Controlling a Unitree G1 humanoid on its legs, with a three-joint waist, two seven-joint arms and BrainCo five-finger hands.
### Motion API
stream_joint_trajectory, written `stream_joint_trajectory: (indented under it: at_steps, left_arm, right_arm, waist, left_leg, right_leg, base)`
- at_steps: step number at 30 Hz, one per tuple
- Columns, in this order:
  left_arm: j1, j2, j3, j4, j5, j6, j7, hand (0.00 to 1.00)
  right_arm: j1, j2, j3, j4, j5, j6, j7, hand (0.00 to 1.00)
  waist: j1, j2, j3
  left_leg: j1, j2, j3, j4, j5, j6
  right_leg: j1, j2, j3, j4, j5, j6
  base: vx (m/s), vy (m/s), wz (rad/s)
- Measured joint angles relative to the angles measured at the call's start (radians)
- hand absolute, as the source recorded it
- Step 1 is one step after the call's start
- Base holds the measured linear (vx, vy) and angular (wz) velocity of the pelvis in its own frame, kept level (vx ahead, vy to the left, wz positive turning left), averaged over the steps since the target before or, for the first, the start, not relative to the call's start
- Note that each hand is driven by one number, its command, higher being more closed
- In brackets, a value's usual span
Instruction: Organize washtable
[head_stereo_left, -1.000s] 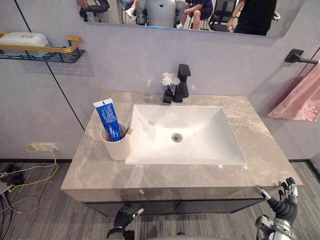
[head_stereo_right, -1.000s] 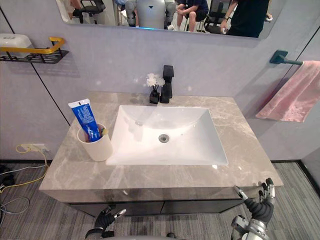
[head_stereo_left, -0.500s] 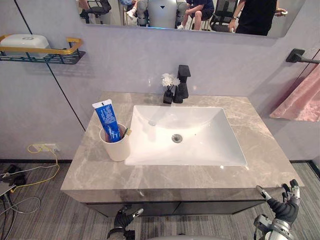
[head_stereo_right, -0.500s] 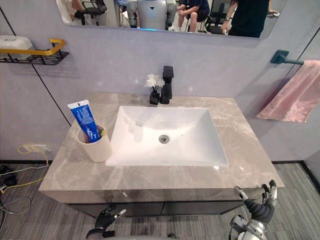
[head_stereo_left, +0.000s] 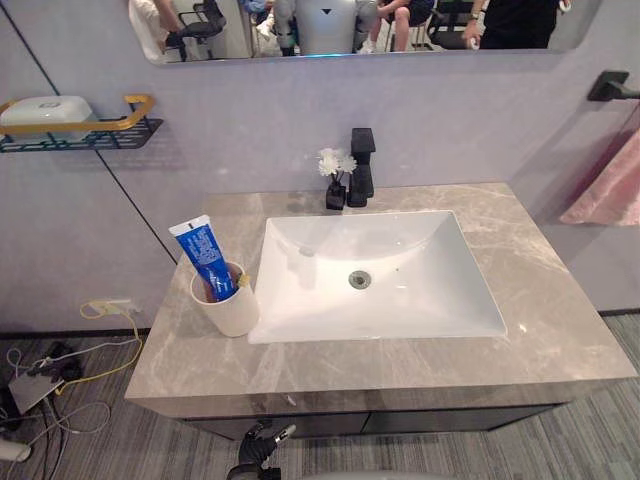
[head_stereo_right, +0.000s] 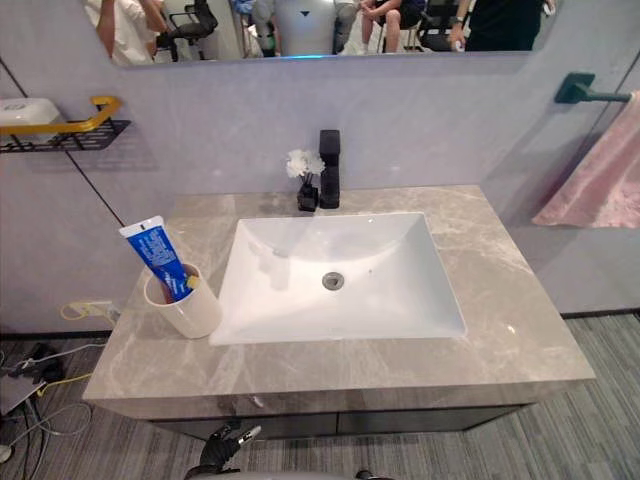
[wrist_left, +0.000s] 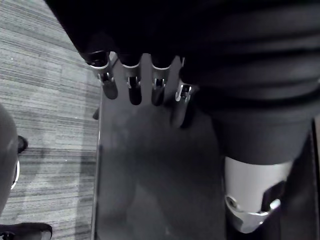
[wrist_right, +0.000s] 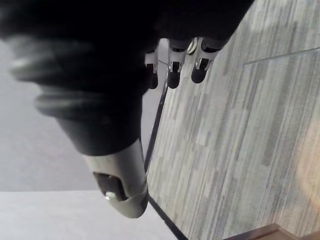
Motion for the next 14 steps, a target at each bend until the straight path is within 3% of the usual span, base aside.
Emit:
stream_joint_trajectory:
  at_steps: [2,6,11,14]
  left_arm:
    - [-0.004,0.001,0.0,0.007,0.0,0.0,0.0,0.0]
    - [-0.019,0.001,0.0,0.03,0.003,0.003,-0.001,0.0]
    - [-0.037,0.009,-0.003,0.062,0.006,0.003,-0.001,0.0]
    - [-0.057,0.036,-0.007,0.087,0.008,0.002,-0.001,0.0]
  right_arm:
    - [-0.03,-0.012,0.141,0.119,-0.002,0.041,0.068,0.0]
    - [-0.053,-0.019,0.226,0.216,-0.048,0.102,0.169,0.0]
    - [-0.073,-0.027,0.23,0.258,-0.116,0.101,0.212,0.0]
    - [-0.117,-0.036,0.243,0.318,-0.135,0.101,0.215,0.0]
  waist:
    - [0.0,-0.001,0.0]
    - [0.003,0.001,0.001]
    - [0.011,-0.003,0.003]
    - [-0.001,-0.027,0.019]
  left_leg:
    - [0.002,-0.003,-0.003,0.0,0.0,0.0]
    - [0.014,-0.009,-0.032,-0.009,0.001,0.001]
    - [0.012,-0.018,-0.05,-0.014,0.004,-0.003]
    - [0.013,-0.033,-0.069,-0.014,0.019,-0.002]
  right_leg:
    - [0.005,-0.003,-0.003,-0.003,0.0,0.0]
    - [0.037,-0.008,-0.026,-0.038,0.006,0.005]
    - [0.075,-0.006,-0.034,-0.111,0.042,0.007]
    - [0.094,-0.011,-0.046,-0.132,0.05,0.007]
  base:
    - [-0.01,-0.003,0.04]
    - [0.0,-0.002,0.2]
    - [0.03,-0.016,0.06]
    - [0.0,-0.03,0.1]
